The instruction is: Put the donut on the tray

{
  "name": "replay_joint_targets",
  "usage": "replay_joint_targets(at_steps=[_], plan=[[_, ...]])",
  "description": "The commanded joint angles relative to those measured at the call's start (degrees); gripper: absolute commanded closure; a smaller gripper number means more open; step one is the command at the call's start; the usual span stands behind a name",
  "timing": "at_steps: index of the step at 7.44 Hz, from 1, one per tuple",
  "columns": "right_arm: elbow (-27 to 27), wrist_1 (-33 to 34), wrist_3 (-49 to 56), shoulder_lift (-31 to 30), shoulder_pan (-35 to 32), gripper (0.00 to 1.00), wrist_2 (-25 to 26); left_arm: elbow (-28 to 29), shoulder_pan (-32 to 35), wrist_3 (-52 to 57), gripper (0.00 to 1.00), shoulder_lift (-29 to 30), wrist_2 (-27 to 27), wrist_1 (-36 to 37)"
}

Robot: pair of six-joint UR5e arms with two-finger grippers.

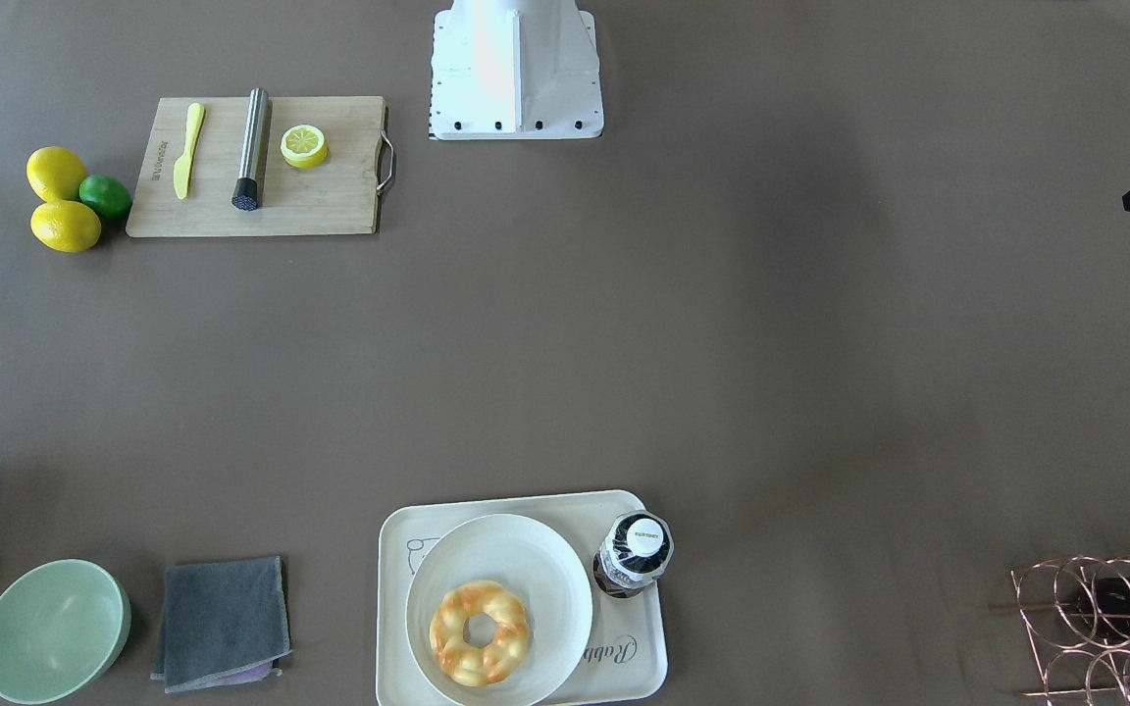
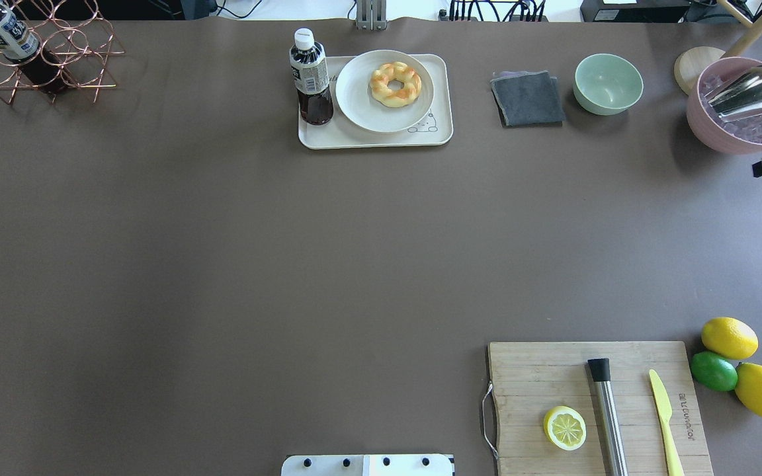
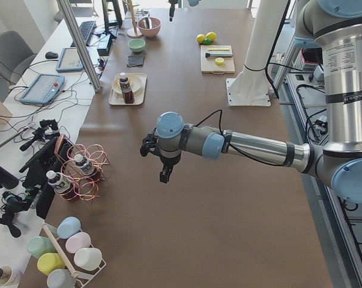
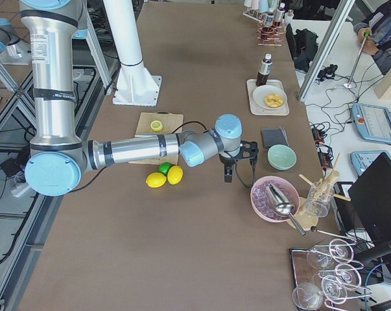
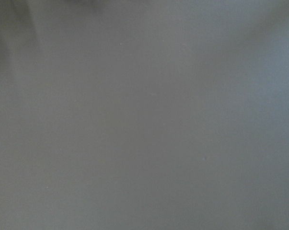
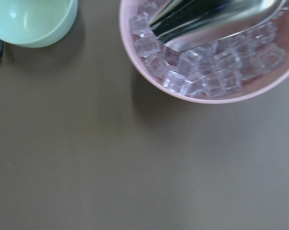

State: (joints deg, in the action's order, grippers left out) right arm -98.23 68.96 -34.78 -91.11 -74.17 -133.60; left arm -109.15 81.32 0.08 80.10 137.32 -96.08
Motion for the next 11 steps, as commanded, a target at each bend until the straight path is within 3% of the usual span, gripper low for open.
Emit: replay_joint_targets(at_steps=[1,3,6,11], plan=[[-0.6,12.7,27.4,-4.1,-14.2,0.00,-3.3,-0.3,3.6,4.5,0.03,-2.7,0.8,-0.1],[-0.6,25.9,42.5,-2.8,-20.2,0.00,-2.4,-0.2,5.2,4.5,0.03,-3.3,0.6,0.0],[-0.6,27.3,45.1,-2.2,-21.7,0.00,-1.7,2.7,5.3,4.2,0.03,-3.5,-2.0,-0.1],[-0.6,27.3,44.6,-1.7,-21.3,0.00,-1.7,2.2,8.7,4.3,0.03,-4.9,-2.6,-0.3]])
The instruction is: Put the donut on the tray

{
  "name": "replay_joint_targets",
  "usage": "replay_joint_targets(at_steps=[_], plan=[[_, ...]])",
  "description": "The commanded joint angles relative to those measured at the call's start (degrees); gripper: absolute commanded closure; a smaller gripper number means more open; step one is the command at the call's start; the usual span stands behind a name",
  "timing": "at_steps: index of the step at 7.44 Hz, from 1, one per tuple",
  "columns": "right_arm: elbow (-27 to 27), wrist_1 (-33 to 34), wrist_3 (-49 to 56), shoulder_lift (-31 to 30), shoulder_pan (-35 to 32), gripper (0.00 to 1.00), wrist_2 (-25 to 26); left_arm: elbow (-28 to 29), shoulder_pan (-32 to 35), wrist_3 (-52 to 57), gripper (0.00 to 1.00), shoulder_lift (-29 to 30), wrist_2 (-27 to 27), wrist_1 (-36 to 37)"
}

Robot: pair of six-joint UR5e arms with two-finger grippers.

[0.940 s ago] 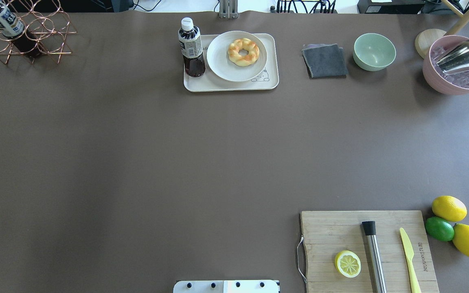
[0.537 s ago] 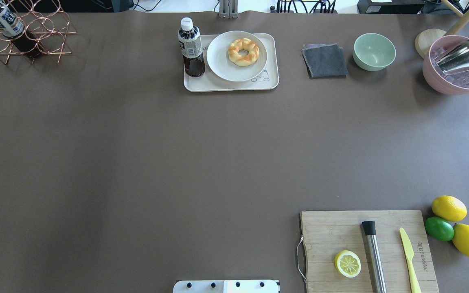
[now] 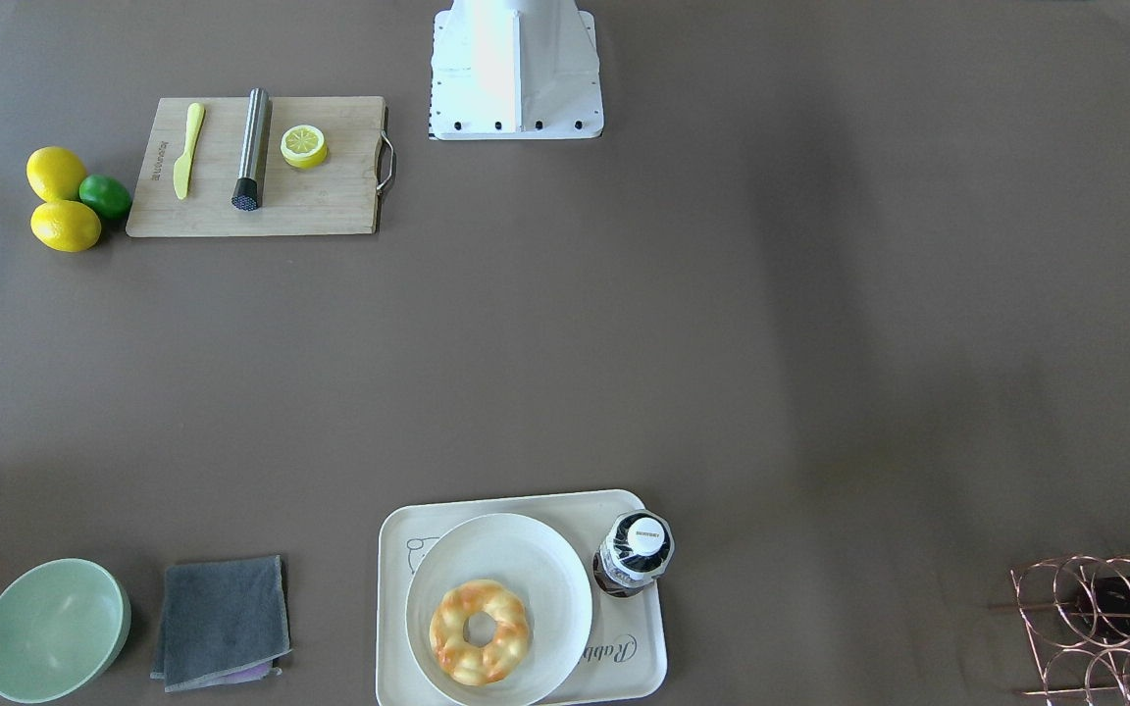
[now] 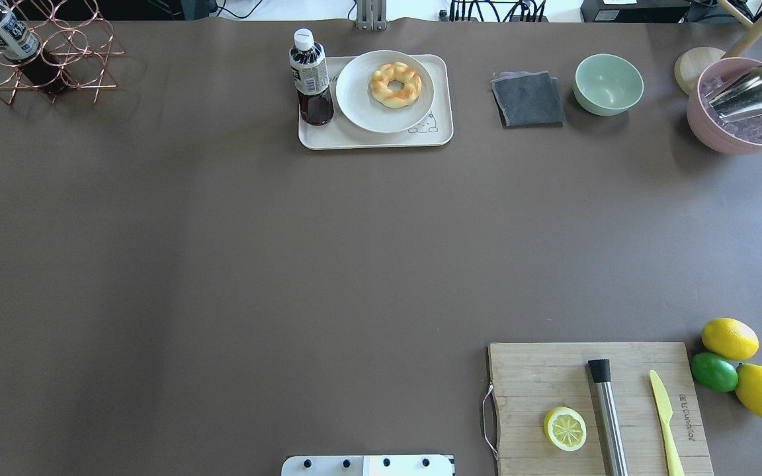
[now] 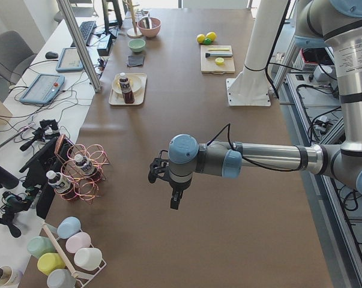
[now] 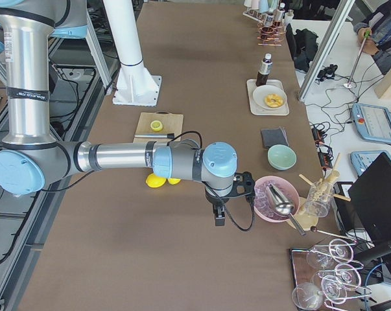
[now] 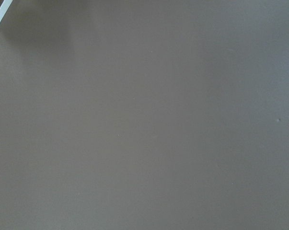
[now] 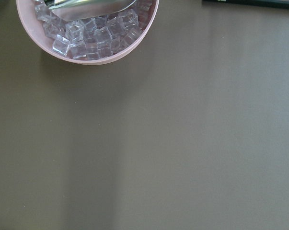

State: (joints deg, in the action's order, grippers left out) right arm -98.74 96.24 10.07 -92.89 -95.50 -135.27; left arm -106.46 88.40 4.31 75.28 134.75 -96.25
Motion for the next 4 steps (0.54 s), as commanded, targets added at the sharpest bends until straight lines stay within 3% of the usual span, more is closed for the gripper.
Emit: replay_joint_targets(at_steps=[1,4], plan=[[-0.1,0.0,-0.2,0.1,0.1,0.00,-0.2,-0.3,1.6,0.1,0.03,0.0,-0.2,-0.2],[-0.2,-0.1,-0.3,0.1,0.1,0.00,-0.5,-1.1,1.6,0.3,0.03,0.0,0.1,-0.3]])
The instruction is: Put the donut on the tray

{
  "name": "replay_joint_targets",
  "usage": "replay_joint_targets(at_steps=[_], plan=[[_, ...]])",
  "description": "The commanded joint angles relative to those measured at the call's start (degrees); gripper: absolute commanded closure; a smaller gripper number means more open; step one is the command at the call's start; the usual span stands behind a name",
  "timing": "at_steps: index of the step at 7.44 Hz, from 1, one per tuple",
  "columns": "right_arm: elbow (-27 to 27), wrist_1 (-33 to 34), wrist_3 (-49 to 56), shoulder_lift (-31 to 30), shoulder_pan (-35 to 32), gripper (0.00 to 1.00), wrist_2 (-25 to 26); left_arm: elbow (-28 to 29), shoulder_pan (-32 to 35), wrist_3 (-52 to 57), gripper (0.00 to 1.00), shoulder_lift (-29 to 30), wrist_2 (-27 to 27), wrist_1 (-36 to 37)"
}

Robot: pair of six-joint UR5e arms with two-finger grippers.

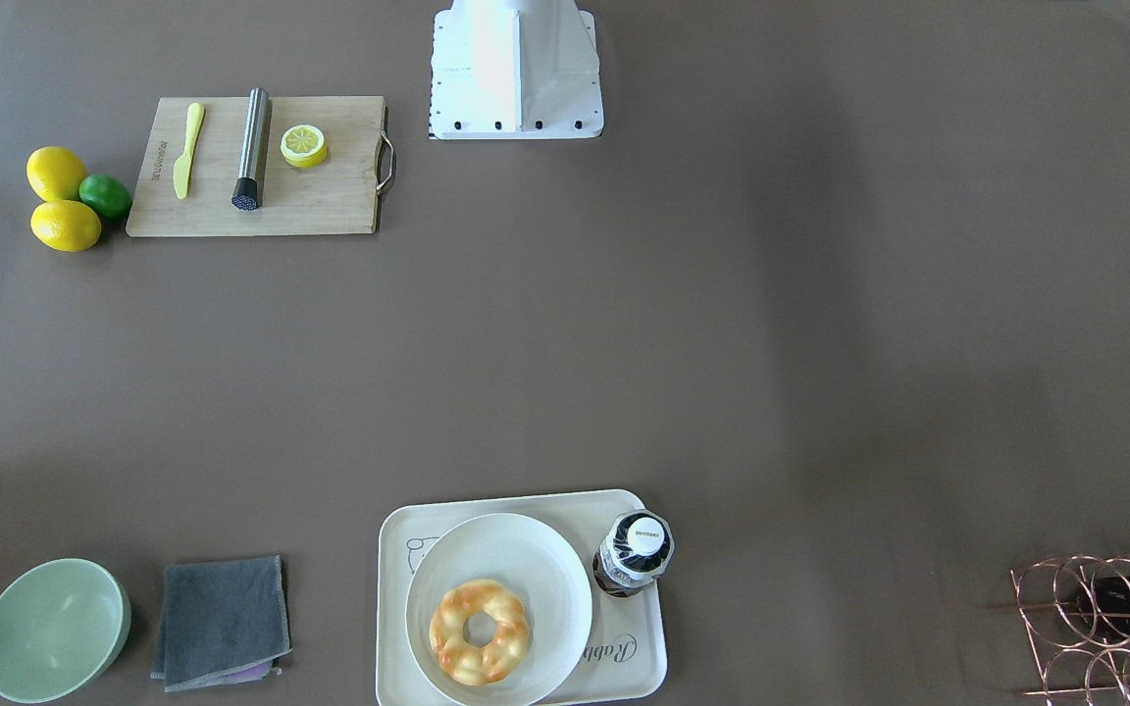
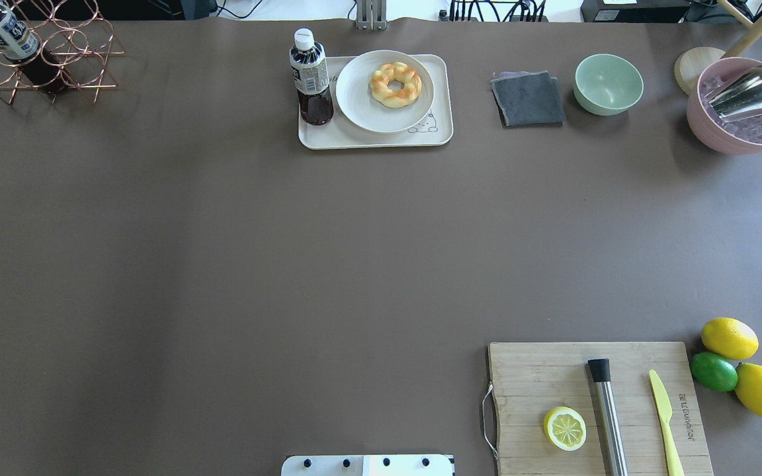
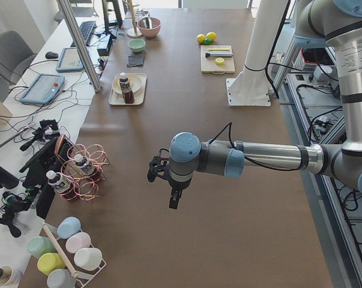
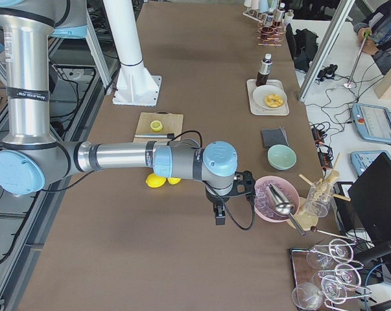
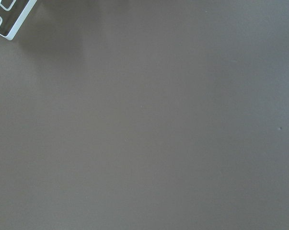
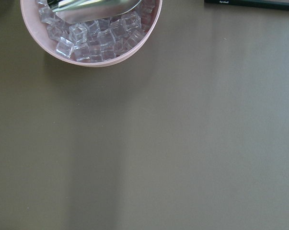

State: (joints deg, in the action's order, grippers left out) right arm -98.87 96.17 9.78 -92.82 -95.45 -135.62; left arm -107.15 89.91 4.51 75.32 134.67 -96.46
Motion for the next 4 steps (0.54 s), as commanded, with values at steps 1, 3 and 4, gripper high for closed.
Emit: replay_joint_targets(at_steps=[1,3,4], plan=[[-0.1,0.0,0.0,0.0,0.0,0.00,-0.2,-0.3,0.1,0.1,0.03,0.1,-0.1,-0.2],[-0.1,0.0,0.0,-0.1,0.0,0.00,-0.2,-0.5,0.2,0.1,0.03,0.0,-0.1,-0.3],[-0.1,0.0,0.0,-0.1,0.0,0.00,-0.1,-0.8,0.4,0.2,0.03,0.0,-0.1,-0.3]])
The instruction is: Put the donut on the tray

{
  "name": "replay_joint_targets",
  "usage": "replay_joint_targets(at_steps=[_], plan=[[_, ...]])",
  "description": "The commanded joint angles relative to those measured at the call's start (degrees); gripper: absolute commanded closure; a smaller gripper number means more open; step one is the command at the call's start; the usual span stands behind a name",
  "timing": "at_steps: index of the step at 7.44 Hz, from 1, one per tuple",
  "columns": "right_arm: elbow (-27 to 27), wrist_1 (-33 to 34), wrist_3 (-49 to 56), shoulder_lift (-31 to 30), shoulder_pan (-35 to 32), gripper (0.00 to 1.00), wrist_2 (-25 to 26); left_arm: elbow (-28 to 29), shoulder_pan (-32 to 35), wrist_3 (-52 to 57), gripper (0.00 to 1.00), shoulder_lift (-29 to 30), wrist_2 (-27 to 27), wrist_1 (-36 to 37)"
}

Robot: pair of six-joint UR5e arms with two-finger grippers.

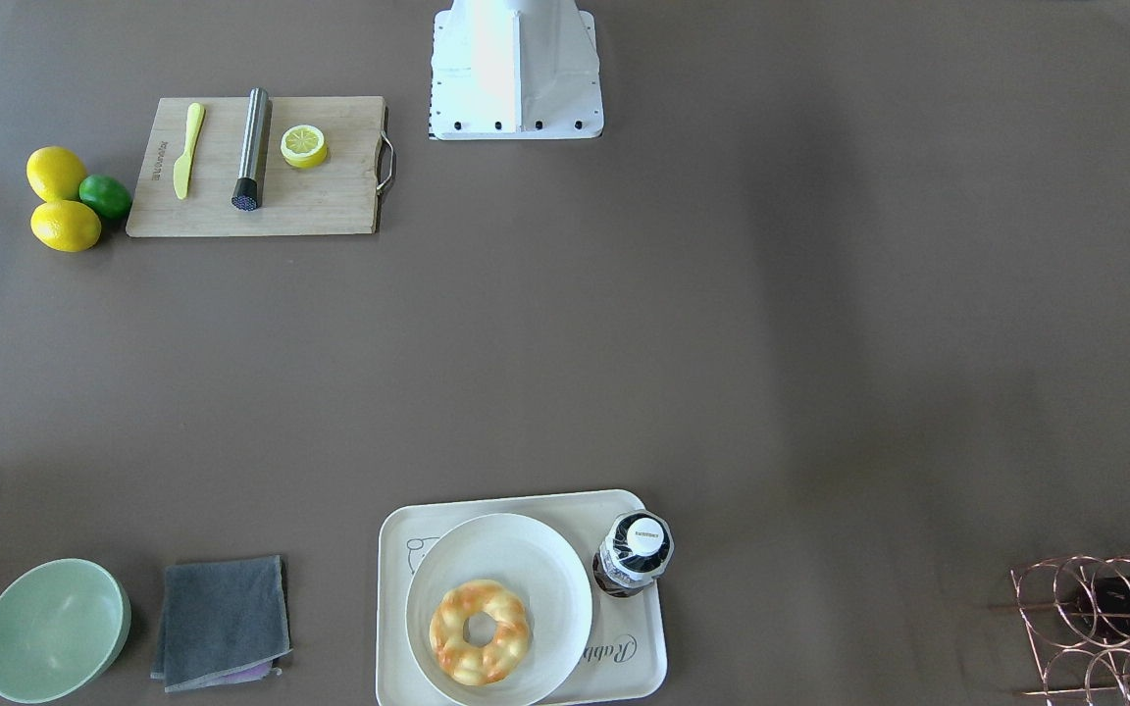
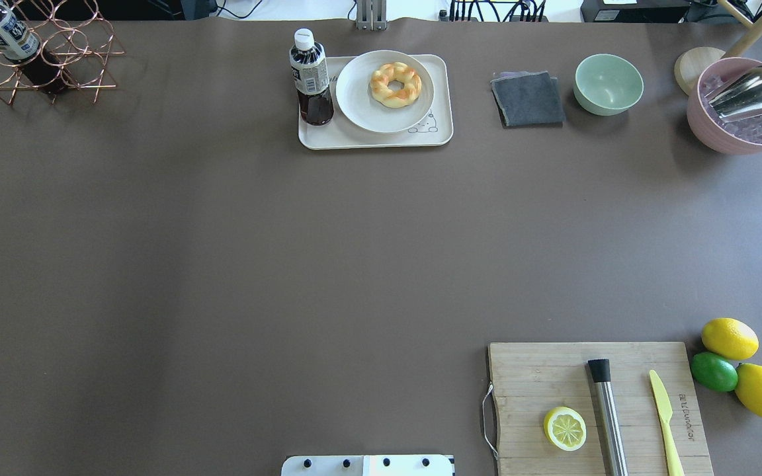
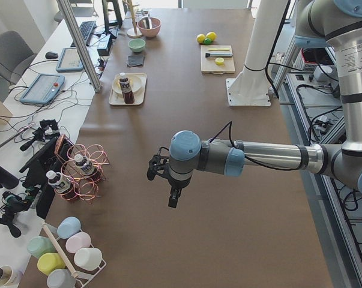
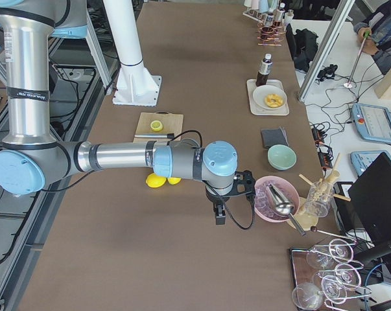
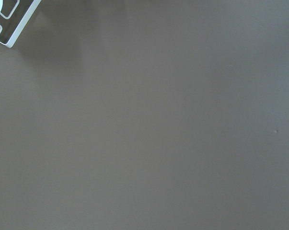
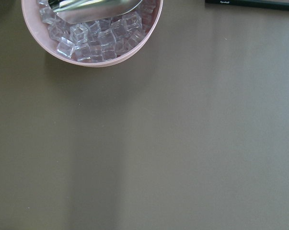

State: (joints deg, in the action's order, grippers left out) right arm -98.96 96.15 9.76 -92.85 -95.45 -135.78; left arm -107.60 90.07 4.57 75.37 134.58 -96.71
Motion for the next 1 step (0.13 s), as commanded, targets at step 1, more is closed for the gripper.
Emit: replay_joint_targets(at_steps=[1], plan=[[0.0,0.0,0.0,0.0,0.0,0.00,0.1,-0.9,1.0,0.6,0.03,-0.8,0.1,-1.8]])
